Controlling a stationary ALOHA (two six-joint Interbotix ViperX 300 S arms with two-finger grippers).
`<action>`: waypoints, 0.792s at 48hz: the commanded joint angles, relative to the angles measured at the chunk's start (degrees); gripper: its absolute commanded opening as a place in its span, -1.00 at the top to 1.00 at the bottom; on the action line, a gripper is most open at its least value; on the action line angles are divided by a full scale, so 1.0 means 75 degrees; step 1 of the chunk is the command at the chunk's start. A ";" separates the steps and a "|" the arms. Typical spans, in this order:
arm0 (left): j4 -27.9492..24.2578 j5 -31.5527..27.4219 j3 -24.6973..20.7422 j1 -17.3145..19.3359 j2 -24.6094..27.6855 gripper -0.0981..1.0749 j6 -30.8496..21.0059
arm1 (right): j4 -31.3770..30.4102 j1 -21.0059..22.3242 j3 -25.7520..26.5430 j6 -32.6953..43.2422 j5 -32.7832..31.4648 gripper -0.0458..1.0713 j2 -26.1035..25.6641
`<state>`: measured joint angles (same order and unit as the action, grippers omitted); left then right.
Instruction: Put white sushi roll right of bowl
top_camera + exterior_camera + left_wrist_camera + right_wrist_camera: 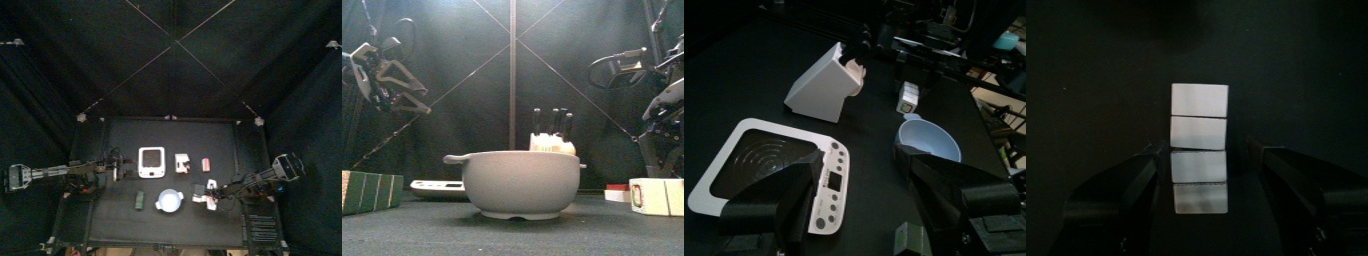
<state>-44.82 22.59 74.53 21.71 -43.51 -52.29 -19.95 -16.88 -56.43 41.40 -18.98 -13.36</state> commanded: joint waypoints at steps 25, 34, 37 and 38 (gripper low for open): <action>0.0023 0.0059 -0.0094 0.0023 0.0012 -0.75 0.0012 | -0.0105 -0.0094 0.0270 0.0000 -0.0293 -0.77 -0.0492; 0.0023 0.0059 -0.0094 0.0012 0.0012 -0.75 0.0012 | -0.0117 -0.0059 0.0352 0.0000 -0.0387 -0.77 -0.0867; 0.0023 0.0059 -0.0094 0.0023 0.0012 -0.75 0.0012 | -0.0152 -0.0012 0.0352 0.0047 -0.0574 -0.77 -0.1137; 0.0023 0.0059 -0.0094 0.0012 0.0012 -0.75 0.0012 | -0.0141 0.0012 0.0352 0.0059 -0.0633 -0.77 -0.1207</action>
<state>-44.74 22.59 74.53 21.71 -43.51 -52.29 -20.83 -17.40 -54.93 41.48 -22.41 -18.98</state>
